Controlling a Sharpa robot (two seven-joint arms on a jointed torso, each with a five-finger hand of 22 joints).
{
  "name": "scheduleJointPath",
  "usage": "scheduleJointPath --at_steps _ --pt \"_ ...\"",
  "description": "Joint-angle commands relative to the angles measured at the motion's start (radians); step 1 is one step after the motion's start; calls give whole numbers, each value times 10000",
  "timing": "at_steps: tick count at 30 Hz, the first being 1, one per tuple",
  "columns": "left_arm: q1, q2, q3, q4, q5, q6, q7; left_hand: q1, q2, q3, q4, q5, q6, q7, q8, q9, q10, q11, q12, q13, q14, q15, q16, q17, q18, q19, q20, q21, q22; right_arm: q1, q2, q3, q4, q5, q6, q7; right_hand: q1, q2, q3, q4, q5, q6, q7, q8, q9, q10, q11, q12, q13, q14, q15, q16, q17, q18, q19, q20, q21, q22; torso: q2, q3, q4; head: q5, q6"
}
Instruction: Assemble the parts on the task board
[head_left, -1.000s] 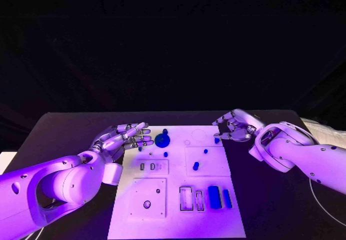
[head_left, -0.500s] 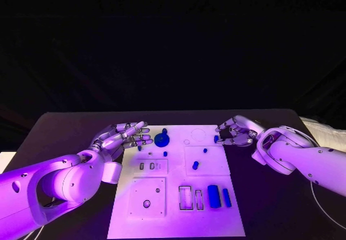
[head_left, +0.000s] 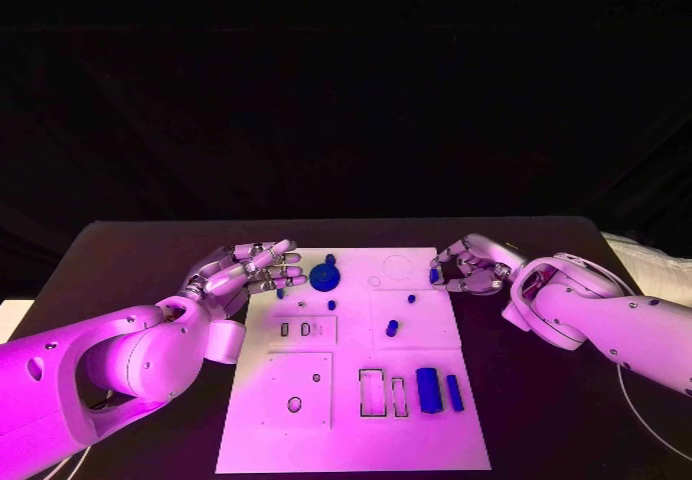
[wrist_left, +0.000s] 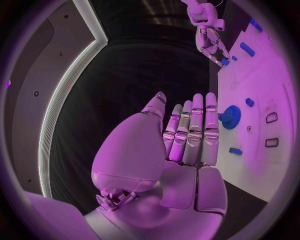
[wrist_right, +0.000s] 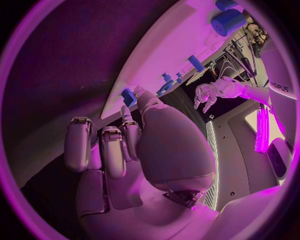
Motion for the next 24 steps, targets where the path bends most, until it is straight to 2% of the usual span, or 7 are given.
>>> scheduleJointPath --at_steps 1,7,18,24 --pt "8 25 7 16 -48 204 118 -7 50 -11 -55 -48 47 25 6 2 45 12 -14 0 62 22 -50 17 120 75 3 -47 6 -27 73 -1 -62 -297 55 -167 15 138 94 1 -59 140 -20 81 17 134 25 67 1135 986 39 -5 2293 -127 10 -28 3 25 3 1 8 -13 -13" --pt "8 34 7 16 -48 204 105 -7 50 -11 -55 -48 47 25 6 2 45 12 -14 0 62 22 -50 17 120 75 3 -47 6 -40 204 -1 -176 -306 79 -201 10 303 230 -29 -114 382 -80 143 42 165 -20 118 1173 991 2 6 2319 -130 27 -51 15 49 -2 -3 5 -14 -38" --pt "8 37 7 28 -48 205 85 -23 48 -14 -61 -49 31 51 -9 -3 29 30 -32 -6 54 31 -64 24 116 75 5 -60 4 -48 323 -1 -289 -307 135 -216 84 655 613 -211 -472 1093 -321 327 116 225 -218 227 1259 1003 -160 28 2371 -142 72 -185 46 118 -5 -1 -4 -16 -81" --pt "8 33 7 28 -48 202 77 -23 48 -14 -61 -49 31 51 -9 -3 29 30 -32 -6 54 31 -64 24 116 75 5 -60 4 -49 342 1 -281 -302 -246 -190 163 860 844 -400 -585 1569 -519 507 200 261 -378 276 1300 1012 -298 44 2412 -151 106 -301 69 172 -8 0 -5 0 -101"
